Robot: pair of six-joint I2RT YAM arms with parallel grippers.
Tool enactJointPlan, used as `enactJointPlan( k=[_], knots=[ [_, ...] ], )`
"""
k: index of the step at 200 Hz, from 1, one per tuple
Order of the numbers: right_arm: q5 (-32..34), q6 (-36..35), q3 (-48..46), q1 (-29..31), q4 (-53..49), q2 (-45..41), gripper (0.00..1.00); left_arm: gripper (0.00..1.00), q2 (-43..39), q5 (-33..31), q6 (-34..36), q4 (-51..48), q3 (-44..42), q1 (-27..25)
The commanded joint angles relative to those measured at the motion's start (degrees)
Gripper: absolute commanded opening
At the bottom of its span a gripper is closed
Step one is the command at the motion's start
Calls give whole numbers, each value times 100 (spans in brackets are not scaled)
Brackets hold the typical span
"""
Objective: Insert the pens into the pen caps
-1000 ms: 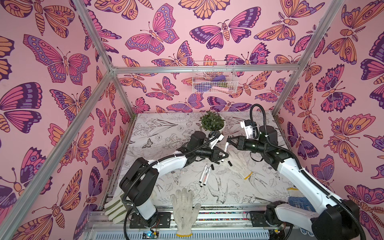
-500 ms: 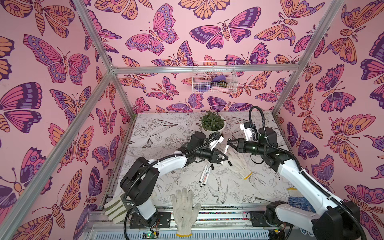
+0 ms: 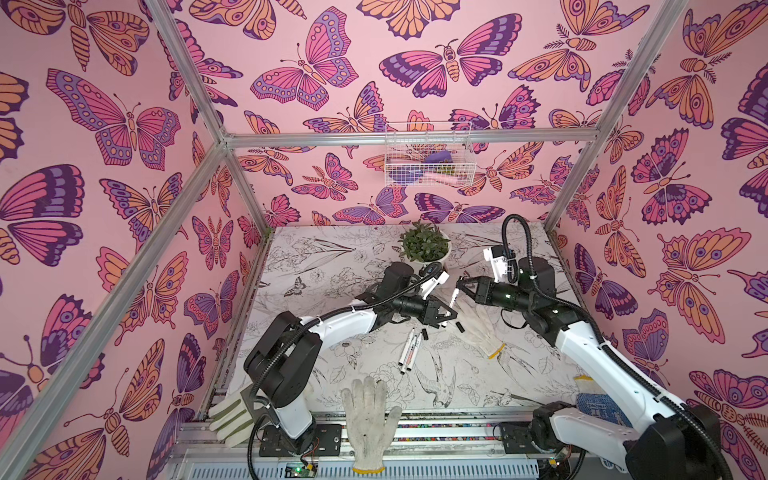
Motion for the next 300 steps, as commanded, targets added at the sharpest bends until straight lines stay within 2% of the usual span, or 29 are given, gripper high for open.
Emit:
enactJointPlan(
  k=[1,47,70,110,167,300],
  knots=[
    [-978,322,390,29,-274,-25,0,0,196,-862,-142,-191,78,322],
    [-736,128,563,7,-456,57,0,0,188,-286,295,-602,142,245],
    [-621,171,566,2,-237,130,0,0,210,-76,595,-958,242,158],
    [-826,-44,788,18,-299,283,0,0,312,-27,757,-1287,424,93],
    [-434,-458,832,30,-632,43,0,0,368,-22,718,-1308,469,101],
    [-705,-416,571,148,-412,-243,0,0,460,-67,662,-1387,528,151]
  ],
)
